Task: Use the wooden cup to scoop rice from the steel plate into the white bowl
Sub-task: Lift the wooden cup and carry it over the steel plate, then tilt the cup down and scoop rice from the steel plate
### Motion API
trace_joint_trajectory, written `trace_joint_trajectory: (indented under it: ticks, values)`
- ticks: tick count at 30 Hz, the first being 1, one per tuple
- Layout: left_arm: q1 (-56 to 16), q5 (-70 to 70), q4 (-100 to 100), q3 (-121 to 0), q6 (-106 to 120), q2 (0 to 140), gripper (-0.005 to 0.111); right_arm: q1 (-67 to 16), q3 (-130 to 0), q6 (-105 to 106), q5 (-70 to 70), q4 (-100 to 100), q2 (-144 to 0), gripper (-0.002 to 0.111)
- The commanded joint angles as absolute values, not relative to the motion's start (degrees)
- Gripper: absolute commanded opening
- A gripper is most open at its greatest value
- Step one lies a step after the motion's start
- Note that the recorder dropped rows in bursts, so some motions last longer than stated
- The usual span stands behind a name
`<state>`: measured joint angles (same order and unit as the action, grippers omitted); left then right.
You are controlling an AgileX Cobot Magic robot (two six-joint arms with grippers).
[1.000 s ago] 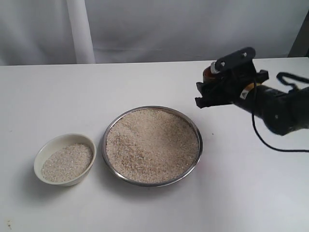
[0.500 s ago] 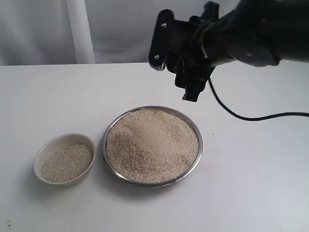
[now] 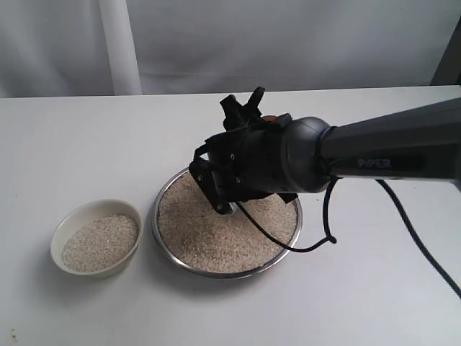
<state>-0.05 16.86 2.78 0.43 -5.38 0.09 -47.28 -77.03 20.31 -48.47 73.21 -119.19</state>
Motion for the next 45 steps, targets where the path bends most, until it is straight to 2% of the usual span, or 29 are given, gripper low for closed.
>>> trace_joint_trajectory:
  ticks: [1, 22, 45]
  values:
    - [-0.26, 16.3, 2.52, 0.0, -5.52, 0.0, 0.0, -47.41, -77.46, 20.84, -49.0, 76.27, -121.12, 0.0]
    - [-0.26, 16.3, 2.52, 0.0, -5.52, 0.0, 0.0, -47.5, -77.46, 25.73, -44.88, 71.09, -124.35, 0.0]
    - [-0.26, 16.3, 2.52, 0.0, -5.52, 0.0, 0.0, -51.41, -77.46, 34.75, -45.54, 63.39, -124.35, 0.0]
